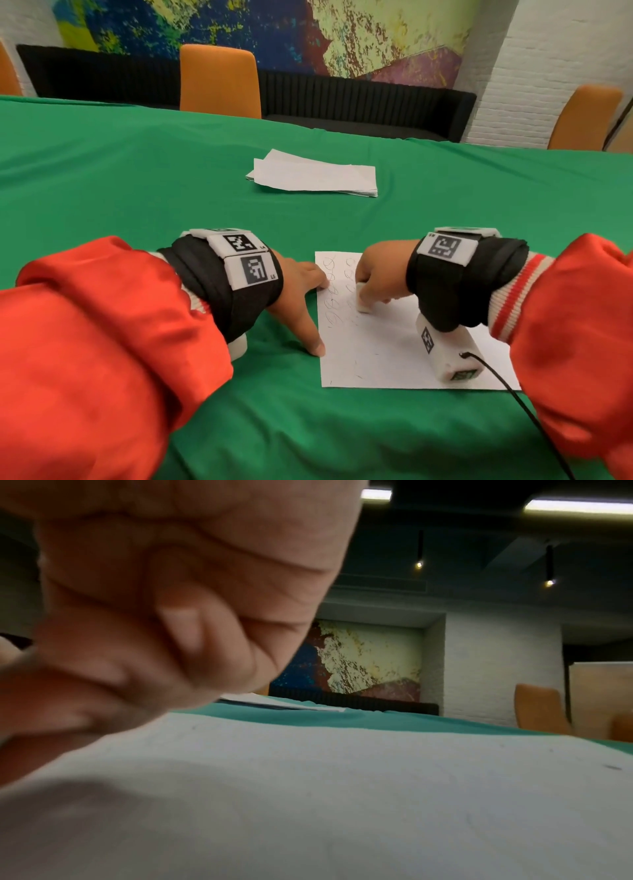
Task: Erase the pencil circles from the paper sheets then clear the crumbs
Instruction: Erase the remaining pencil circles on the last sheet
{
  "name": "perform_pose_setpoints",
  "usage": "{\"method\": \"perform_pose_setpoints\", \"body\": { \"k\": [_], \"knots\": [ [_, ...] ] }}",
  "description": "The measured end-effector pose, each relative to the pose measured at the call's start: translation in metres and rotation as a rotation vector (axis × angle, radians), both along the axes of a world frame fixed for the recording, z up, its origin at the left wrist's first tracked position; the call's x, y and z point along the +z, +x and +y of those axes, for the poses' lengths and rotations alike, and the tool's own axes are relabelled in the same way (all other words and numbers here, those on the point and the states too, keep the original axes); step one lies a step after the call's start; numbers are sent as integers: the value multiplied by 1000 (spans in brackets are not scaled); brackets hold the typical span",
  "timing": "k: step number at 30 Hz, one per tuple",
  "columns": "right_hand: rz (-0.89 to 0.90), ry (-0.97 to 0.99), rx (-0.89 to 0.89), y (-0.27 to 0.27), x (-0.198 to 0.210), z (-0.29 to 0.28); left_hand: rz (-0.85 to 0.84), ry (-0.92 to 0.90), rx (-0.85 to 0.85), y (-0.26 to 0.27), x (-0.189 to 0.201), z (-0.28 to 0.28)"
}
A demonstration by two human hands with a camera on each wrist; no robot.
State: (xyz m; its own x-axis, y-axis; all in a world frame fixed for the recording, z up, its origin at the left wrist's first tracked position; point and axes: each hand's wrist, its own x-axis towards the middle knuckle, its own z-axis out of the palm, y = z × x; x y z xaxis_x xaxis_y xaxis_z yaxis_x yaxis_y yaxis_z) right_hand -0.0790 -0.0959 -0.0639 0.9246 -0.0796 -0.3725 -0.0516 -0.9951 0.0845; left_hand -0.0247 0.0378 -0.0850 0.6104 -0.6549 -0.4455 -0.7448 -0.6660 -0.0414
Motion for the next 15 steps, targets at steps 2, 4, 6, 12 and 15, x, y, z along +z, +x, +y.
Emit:
{"method": "perform_pose_setpoints", "body": {
  "k": [2, 4, 6, 12, 15],
  "knots": [
    [8, 4, 40, -1, -3, 6, -7, -4, -5, 0, 1, 0],
    [35, 10, 71, -1, -4, 12, -10, -5, -9, 0, 1, -1],
    [29, 6, 40, 2, -3, 11, -4, -4, -7, 0, 0, 0],
    [30, 2, 52, 4, -2, 13, -12, -4, -12, 2, -1, 0],
    [38, -10, 63, 5, -1, 15, -8, -4, -11, 1, -1, 0]
  ]
}}
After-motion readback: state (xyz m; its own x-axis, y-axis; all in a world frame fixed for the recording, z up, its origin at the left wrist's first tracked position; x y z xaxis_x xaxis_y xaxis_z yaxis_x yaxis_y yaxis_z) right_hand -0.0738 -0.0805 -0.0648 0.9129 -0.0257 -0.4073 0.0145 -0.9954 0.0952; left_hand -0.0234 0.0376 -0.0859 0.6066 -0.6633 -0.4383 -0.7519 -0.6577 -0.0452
